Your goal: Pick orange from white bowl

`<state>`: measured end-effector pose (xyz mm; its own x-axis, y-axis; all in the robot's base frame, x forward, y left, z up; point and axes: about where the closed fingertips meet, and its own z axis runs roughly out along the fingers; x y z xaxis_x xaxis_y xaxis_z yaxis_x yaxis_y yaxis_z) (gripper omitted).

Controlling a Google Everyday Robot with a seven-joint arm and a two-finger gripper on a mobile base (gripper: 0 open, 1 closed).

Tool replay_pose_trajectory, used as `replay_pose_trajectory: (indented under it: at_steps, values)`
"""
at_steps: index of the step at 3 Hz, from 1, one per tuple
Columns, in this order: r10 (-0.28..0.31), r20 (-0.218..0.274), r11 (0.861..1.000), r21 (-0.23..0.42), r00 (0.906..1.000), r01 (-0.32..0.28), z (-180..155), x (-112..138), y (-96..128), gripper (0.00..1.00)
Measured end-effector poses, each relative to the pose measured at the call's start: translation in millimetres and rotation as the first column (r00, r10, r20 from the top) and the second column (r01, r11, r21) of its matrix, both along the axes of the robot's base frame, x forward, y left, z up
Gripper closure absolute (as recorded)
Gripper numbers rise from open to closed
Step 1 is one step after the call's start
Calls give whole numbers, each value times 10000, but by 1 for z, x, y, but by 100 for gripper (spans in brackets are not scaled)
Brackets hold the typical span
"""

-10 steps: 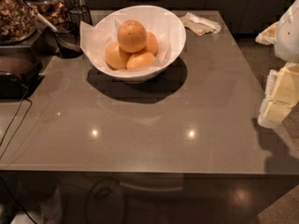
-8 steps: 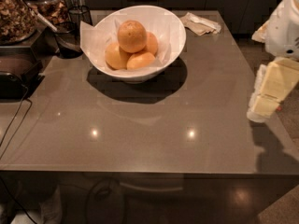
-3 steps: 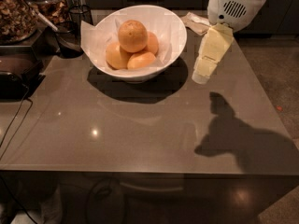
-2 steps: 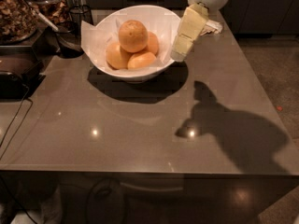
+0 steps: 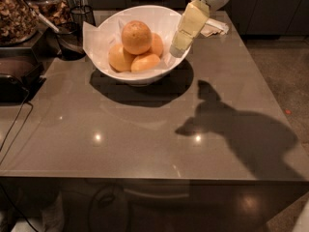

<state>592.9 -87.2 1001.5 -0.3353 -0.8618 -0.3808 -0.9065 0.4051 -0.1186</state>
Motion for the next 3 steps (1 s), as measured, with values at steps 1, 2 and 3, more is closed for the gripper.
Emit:
replay_pose_trajectory:
  at_steps: [1, 2, 3]
  values:
    - [-344, -271, 9990, 281, 9990, 351, -6, 51, 32, 0]
    - [-380, 7, 9982, 460, 9993, 379, -3, 59, 36, 0]
    - [-383, 3, 9955, 868, 9993, 381, -7, 71, 50, 0]
